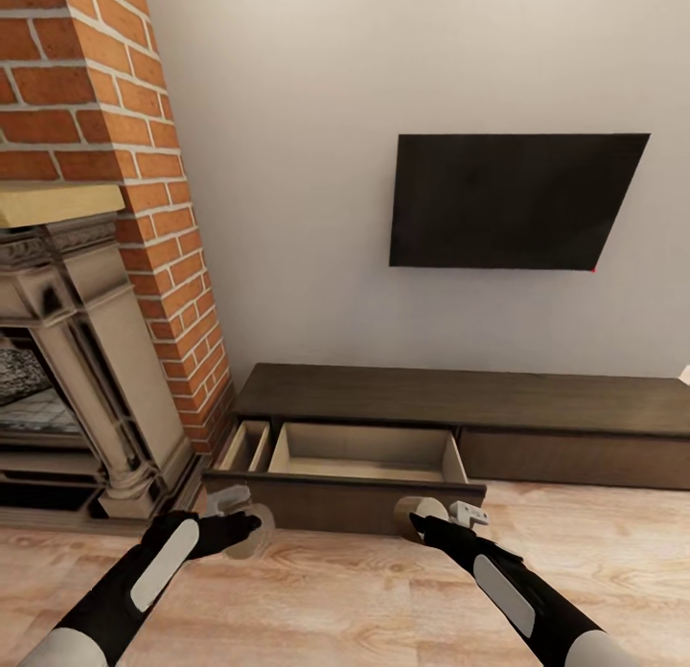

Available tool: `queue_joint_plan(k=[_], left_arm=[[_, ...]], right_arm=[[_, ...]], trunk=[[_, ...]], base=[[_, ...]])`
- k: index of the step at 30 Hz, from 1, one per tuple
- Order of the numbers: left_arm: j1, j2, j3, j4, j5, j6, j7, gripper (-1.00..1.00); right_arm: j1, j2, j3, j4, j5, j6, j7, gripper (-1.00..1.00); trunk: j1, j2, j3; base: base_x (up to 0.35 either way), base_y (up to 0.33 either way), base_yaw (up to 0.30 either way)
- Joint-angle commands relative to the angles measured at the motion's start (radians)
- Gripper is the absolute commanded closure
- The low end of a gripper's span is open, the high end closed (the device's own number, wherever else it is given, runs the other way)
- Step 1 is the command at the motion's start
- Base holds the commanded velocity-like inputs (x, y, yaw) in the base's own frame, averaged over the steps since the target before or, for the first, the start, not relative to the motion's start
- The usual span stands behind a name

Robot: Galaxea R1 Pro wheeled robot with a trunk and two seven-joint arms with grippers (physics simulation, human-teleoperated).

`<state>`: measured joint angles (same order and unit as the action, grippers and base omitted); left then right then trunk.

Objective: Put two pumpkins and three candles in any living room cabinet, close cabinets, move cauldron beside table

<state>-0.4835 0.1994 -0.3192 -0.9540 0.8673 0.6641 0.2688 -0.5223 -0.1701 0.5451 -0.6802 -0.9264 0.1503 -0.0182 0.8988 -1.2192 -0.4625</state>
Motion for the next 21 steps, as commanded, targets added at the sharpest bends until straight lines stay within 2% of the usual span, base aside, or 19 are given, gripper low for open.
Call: queue_joint_plan(k=[1, 4, 6, 8, 11, 14, 16, 19, 21], left_arm=[[0.000, 0.010, 0.021, -0.035, 0.025, 0.038, 0.010, 1.00], [0.001, 0.025, 0.106, -0.131, 0.060, 0.150, 0.007, 1.00], [0.002, 0.029, 0.167, -0.156, 0.070, 0.186, 0.004, 1.00], [0.003, 0.029, 0.207, -0.173, 0.075, 0.204, -0.001, 1.00], [0.003, 0.029, 0.229, -0.175, 0.078, 0.215, -0.022, 1.00], [0.002, 0.028, 0.233, -0.176, 0.079, 0.217, -0.030, 1.00], [0.002, 0.026, 0.233, -0.178, 0.079, 0.218, -0.032, 1.00], [0.002, 0.024, 0.233, -0.183, 0.079, 0.218, -0.034, 1.00], [0.002, 0.024, 0.234, -0.184, 0.079, 0.218, -0.034, 1.00]], right_arm=[[-0.001, -0.001, 0.004, -0.001, -0.006, 0.002, -0.002, 1.00], [-0.001, -0.001, 0.004, -0.001, -0.007, 0.000, -0.002, 1.00], [-0.001, -0.001, 0.004, -0.002, -0.007, 0.000, -0.002, 1.00], [-0.001, -0.001, 0.005, -0.002, -0.006, -0.002, -0.002, 1.00], [-0.001, 0.000, 0.010, -0.014, 0.007, 0.002, -0.003, 1.00], [-0.001, -0.003, 0.042, -0.044, 0.013, 0.004, -0.001, 1.00], [-0.001, -0.012, 0.068, -0.152, 0.001, 0.022, -0.003, 1.00], [0.000, -0.045, 0.079, -0.337, -0.005, 0.167, -0.020, 1.00], [0.000, -0.053, 0.078, -0.434, -0.006, 0.232, -0.045, 1.00]], trunk=[[-0.004, 0.007, 0.002], [-0.015, 0.028, 0.011], [-0.023, 0.042, 0.018], [-0.031, 0.056, 0.024], [-0.042, 0.077, 0.033], [-0.054, 0.098, 0.043], [-0.061, 0.112, 0.049], [-0.073, 0.133, 0.058], [-0.081, 0.147, 0.065]], base=[[0.000, 0.000, 0.000], [0.000, 0.000, 0.000], [0.000, 0.000, 0.000], [0.000, 0.000, 0.000], [0.000, 0.000, 0.000], [0.000, 0.000, 0.000], [0.000, 0.000, 0.000], [0.000, 0.000, 0.000], [0.000, 0.000, 0.000]])
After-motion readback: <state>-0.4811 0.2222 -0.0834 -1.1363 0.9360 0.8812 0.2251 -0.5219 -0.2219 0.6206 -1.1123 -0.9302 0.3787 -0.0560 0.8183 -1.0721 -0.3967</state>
